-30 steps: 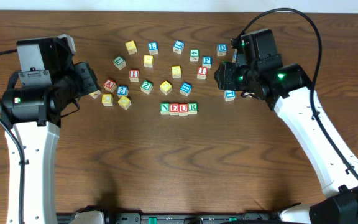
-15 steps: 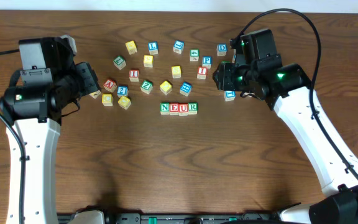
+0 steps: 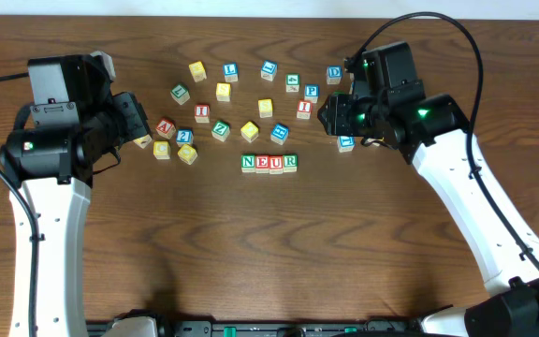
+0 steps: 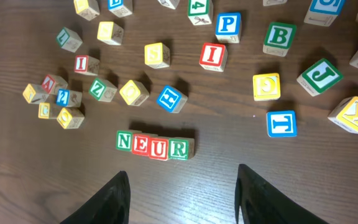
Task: Spell out NEURIPS
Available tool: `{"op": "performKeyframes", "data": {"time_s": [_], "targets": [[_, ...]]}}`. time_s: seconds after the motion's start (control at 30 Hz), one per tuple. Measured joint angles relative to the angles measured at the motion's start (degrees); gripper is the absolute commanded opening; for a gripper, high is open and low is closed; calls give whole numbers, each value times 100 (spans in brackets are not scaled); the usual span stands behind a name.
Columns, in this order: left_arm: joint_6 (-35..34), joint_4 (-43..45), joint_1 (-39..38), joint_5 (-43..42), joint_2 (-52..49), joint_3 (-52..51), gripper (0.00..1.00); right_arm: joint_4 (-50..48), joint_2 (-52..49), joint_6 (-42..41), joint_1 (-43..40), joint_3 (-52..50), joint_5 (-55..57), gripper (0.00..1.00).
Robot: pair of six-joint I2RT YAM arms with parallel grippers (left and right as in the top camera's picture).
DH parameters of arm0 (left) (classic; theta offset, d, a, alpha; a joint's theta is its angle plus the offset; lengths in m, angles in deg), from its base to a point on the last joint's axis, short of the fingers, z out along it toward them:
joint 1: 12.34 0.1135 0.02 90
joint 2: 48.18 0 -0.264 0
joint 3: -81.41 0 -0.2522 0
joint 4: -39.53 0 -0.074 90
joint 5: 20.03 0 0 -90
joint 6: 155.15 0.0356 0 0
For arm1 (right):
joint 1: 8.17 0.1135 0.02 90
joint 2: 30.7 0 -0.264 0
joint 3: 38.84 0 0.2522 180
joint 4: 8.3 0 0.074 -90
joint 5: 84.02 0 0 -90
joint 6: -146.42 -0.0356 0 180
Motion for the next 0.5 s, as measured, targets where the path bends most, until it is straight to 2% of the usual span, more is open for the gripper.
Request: {"op": "performKeyframes", "data": {"time_s": [0.2, 0.43, 0.5], "targets": [[0, 11, -72, 225, 0, 0, 15, 431, -87, 133, 0, 400, -9, 50], [2, 9, -597, 798, -39, 79, 17, 1191, -601, 356, 0, 1248, -24, 51], [20, -4, -702, 901, -125, 203, 22, 1464, -850, 448, 0, 1561, -24, 52]]}}
